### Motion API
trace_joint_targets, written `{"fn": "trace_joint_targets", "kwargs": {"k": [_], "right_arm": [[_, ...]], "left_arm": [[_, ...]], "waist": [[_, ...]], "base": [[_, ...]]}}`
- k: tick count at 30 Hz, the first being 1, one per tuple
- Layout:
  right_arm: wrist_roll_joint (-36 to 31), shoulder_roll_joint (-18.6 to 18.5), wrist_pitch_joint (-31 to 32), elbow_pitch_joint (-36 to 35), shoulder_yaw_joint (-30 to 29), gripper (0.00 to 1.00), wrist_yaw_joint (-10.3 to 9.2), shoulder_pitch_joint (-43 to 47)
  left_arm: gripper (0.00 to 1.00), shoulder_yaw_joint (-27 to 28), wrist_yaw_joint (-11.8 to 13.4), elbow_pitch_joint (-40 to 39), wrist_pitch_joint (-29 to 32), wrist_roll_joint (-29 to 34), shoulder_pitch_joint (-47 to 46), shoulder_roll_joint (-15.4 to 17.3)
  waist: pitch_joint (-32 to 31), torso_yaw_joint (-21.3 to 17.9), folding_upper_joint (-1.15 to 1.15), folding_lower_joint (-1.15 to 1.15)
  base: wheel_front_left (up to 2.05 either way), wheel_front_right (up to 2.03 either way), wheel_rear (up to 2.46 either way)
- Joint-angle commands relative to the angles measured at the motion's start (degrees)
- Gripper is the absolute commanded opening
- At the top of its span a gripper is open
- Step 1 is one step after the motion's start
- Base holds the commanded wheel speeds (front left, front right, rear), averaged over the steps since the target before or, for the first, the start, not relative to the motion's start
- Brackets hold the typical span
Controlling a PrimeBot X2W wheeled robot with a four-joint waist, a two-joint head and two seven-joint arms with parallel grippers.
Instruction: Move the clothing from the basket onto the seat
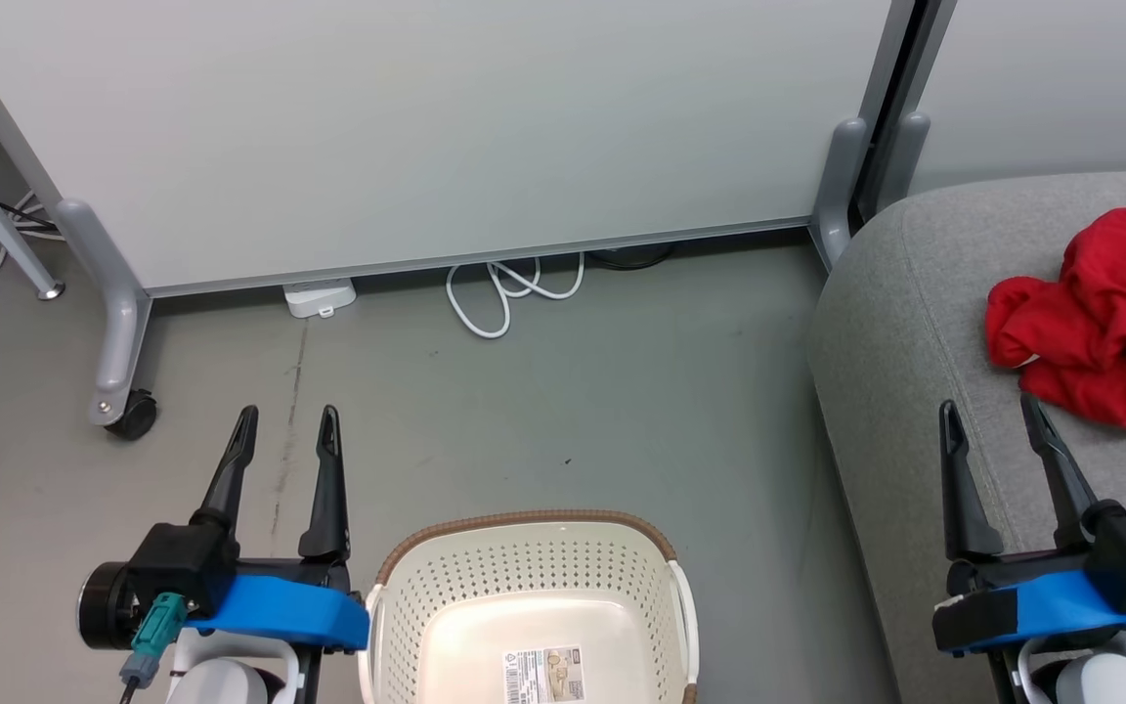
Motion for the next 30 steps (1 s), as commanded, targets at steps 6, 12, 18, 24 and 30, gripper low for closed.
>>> {"fn": "trace_joint_targets", "kwargs": {"k": [6, 12, 18, 24, 30], "right_arm": [[0.8, 0.1, 0.0, 2.4, 0.2, 1.00, 0.03, 1.5], [1.2, 0.1, 0.0, 4.4, 0.7, 1.00, 0.03, 1.9], [1.9, 0.1, 0.0, 6.2, 1.6, 1.00, 0.03, 2.0], [2.3, 0.1, 0.0, 7.2, 2.1, 1.00, 0.03, 1.8], [2.6, 0.1, 0.0, 7.5, 2.5, 1.00, 0.03, 1.7]], "left_arm": [[1.00, 1.9, -1.3, 0.9, -0.1, 1.6, 1.5, -1.1], [1.00, 3.4, -2.2, 1.7, -0.1, 2.9, 2.3, -1.9], [1.00, 4.2, -2.8, 2.2, -0.1, 4.1, 2.3, -2.7], [1.00, 5.0, -3.2, 2.6, -0.2, 4.8, 2.2, -3.3], [1.00, 5.5, -3.4, 2.9, -0.2, 5.6, 2.2, -3.6]], "waist": [[-0.9, 0.3, 0.00, 0.01], [-1.5, 0.7, 0.00, 0.01], [-1.9, 1.0, 0.00, 0.01], [-2.0, 1.2, 0.00, 0.01], [-2.2, 1.3, 0.00, 0.01]], "base": [[0.00, 0.00, 0.00], [0.00, 0.00, 0.00], [0.00, 0.00, 0.00], [0.00, 0.00, 0.00], [0.00, 0.00, 0.00]]}}
